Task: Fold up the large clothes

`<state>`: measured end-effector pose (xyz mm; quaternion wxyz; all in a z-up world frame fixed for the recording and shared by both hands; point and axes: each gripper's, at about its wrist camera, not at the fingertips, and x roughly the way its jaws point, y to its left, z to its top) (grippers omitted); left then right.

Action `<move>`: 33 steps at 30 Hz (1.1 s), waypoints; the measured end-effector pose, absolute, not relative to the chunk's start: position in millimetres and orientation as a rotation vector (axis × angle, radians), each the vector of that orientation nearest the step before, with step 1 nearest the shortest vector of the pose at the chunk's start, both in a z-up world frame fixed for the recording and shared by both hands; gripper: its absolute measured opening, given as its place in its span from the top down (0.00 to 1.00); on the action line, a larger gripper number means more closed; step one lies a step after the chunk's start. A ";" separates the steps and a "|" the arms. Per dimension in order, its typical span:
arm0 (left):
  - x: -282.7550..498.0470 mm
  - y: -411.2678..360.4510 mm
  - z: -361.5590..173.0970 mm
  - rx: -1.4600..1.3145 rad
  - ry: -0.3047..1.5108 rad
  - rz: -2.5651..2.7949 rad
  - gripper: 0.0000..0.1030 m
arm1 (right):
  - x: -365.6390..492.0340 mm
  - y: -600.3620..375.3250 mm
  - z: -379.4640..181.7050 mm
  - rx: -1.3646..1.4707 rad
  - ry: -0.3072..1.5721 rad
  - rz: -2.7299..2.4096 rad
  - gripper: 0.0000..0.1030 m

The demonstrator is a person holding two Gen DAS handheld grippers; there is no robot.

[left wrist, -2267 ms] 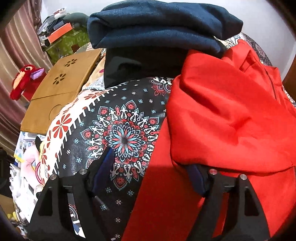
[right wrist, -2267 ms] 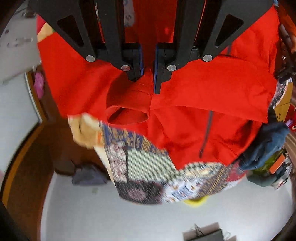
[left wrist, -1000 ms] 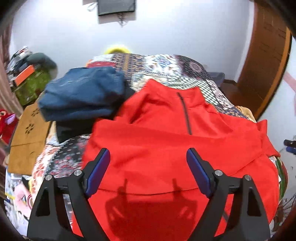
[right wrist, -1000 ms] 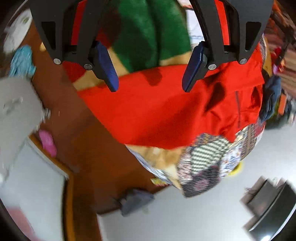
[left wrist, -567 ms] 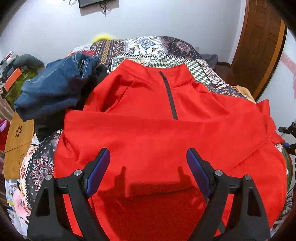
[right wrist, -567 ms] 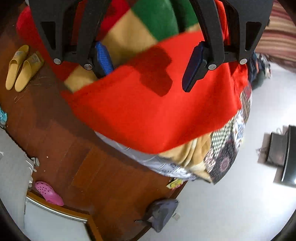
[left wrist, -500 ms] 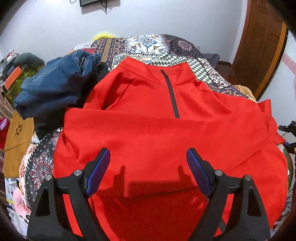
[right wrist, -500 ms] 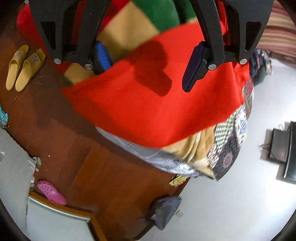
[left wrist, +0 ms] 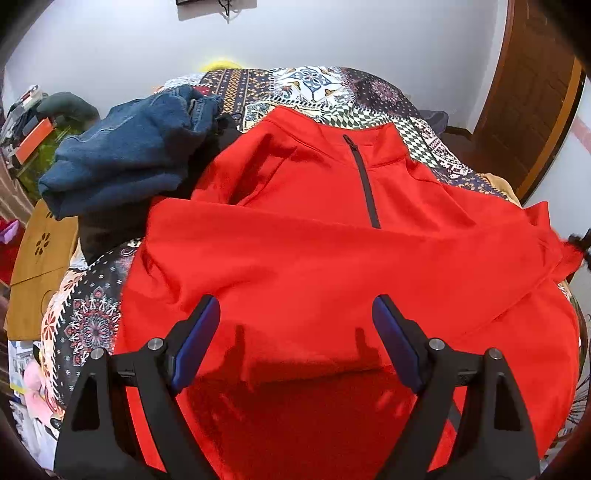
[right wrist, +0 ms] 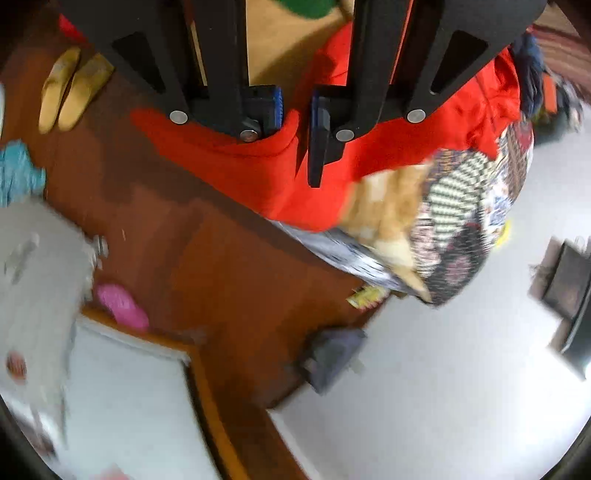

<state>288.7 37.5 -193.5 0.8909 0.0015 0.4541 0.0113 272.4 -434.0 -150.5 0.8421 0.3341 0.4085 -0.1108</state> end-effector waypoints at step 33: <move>229.4 85.4 -193.1 -0.003 0.942 0.028 0.18 | 271.5 -165.0 -154.4 0.167 1.237 0.406 0.90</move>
